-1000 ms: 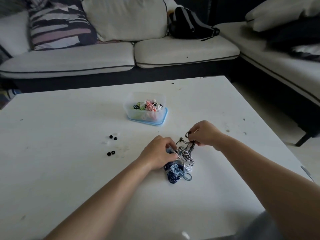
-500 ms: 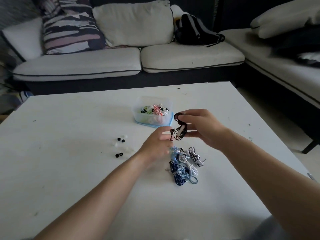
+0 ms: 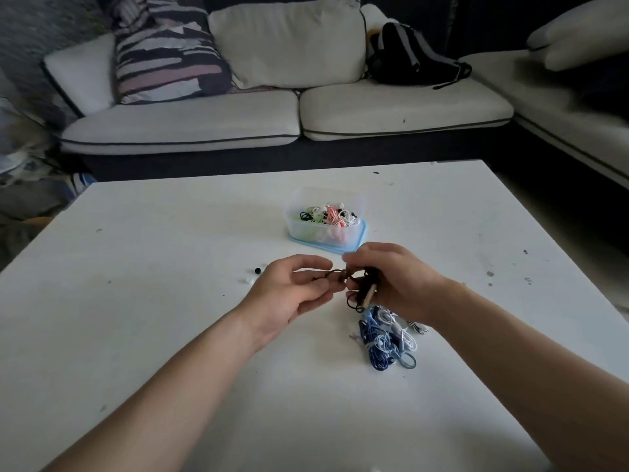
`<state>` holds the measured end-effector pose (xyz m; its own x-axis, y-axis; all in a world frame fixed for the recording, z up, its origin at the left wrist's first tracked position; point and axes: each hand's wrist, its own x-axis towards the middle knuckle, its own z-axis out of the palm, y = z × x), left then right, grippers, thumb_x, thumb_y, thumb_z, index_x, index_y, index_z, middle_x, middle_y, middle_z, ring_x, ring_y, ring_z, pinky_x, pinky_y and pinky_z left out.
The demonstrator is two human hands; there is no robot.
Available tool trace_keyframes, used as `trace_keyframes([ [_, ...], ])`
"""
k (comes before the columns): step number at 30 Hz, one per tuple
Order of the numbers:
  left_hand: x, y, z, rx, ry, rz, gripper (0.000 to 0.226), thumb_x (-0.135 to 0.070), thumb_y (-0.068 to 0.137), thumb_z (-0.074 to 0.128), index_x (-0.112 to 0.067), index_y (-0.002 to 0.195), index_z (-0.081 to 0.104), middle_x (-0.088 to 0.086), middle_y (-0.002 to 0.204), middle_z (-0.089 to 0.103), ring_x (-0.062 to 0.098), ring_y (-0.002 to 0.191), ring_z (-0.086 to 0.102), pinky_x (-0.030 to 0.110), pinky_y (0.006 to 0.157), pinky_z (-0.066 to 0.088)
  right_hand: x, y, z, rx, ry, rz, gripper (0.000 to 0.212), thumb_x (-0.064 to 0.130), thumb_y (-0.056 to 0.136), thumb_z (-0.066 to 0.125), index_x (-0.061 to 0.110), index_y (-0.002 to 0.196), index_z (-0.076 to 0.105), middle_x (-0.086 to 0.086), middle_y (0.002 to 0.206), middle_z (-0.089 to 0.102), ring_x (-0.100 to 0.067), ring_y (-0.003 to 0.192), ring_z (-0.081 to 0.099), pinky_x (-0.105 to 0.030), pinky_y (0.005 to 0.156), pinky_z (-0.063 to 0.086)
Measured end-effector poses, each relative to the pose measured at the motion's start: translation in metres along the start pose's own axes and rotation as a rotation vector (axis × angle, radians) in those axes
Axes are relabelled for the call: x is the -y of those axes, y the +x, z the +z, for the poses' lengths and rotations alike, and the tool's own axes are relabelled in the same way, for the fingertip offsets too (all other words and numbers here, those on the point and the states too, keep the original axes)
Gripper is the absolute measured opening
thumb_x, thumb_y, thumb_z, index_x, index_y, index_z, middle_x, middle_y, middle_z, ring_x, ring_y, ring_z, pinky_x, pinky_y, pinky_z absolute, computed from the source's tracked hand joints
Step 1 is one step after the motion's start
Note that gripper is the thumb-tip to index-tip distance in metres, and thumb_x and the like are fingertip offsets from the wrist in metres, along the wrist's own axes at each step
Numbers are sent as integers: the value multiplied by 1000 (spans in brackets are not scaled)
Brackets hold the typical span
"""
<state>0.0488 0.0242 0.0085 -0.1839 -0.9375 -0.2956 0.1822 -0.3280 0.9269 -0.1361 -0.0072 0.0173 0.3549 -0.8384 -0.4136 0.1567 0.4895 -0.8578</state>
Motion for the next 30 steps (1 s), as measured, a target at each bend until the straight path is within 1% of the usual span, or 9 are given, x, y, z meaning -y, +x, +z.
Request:
trace_keyframes([
  [2, -1, 1, -1, -23, 44, 6, 20, 6, 88, 62, -3, 106, 56, 17, 103, 74, 28, 98, 72, 26, 79, 58, -4, 2, -3, 37, -46, -34, 23, 0, 84, 71, 10, 74, 53, -16, 73, 57, -25, 61, 58, -35, 59, 50],
  [5, -4, 4, -5, -53, 138, 27, 20, -1, 84, 70, -6, 95, 55, 16, 96, 75, 27, 90, 74, 25, 73, 58, -4, 8, -7, 43, -105, -40, 12, -2, 87, 67, 6, 96, 64, -12, 72, 60, -23, 62, 56, -36, 65, 46],
  [7, -6, 5, -6, -84, 231, 43, 19, -6, 82, 74, -7, 91, 57, 14, 91, 76, 24, 83, 74, 23, 69, 56, -3, 11, -7, 45, -141, -21, 20, -2, 90, 62, 8, 105, 72, -11, 77, 62, -21, 61, 54, -35, 65, 46],
  [10, -6, 7, -7, -114, 281, 52, 16, -9, 81, 76, -9, 85, 61, 14, 87, 76, 20, 73, 72, 21, 64, 54, -3, 15, -1, 65, -155, -14, 27, -4, 91, 53, 7, 103, 75, -17, 93, 66, -21, 58, 53, -29, 59, 48],
  [13, -3, 11, -7, -112, 198, 15, 9, -8, 84, 72, -8, 85, 64, 15, 87, 76, 21, 77, 73, 21, 65, 55, -8, 18, 2, 44, -176, -62, 31, -8, 89, 48, 4, 99, 74, -17, 94, 69, -21, 56, 54, -26, 53, 47],
  [19, 1, 14, -6, -101, -26, -96, 7, -3, 92, 60, -3, 96, 65, 13, 86, 75, 18, 77, 74, 19, 65, 58, -16, 20, 0, -54, -438, -262, 11, 5, 84, 75, 13, 92, 74, -12, 80, 68, -19, 58, 58, -26, 50, 47],
  [22, -1, 16, -12, -58, 166, -63, 9, -9, 95, 59, -7, 99, 67, 12, 92, 76, 21, 85, 74, 21, 69, 57, -18, 19, 0, -54, -446, -303, 11, 8, 86, 74, 15, 94, 72, -13, 88, 71, -15, 56, 57, -22, 48, 45],
  [25, -2, 17, -14, -59, 247, -19, 8, -9, 94, 61, -6, 98, 67, 12, 88, 76, 22, 82, 74, 23, 71, 58, -19, 17, 1, 0, -484, -345, 15, 9, 88, 73, 18, 99, 72, -9, 89, 72, -13, 57, 56, -20, 52, 46],
  [30, 3, 26, -24, -137, 424, 11, 11, -19, 94, 64, -9, 93, 68, 8, 81, 76, 22, 70, 72, 31, 64, 56, -23, 24, -2, -99, -450, -342, 3, 13, 86, 76, 14, 89, 74, -8, 76, 71, -16, 57, 57, -28, 54, 47],
])
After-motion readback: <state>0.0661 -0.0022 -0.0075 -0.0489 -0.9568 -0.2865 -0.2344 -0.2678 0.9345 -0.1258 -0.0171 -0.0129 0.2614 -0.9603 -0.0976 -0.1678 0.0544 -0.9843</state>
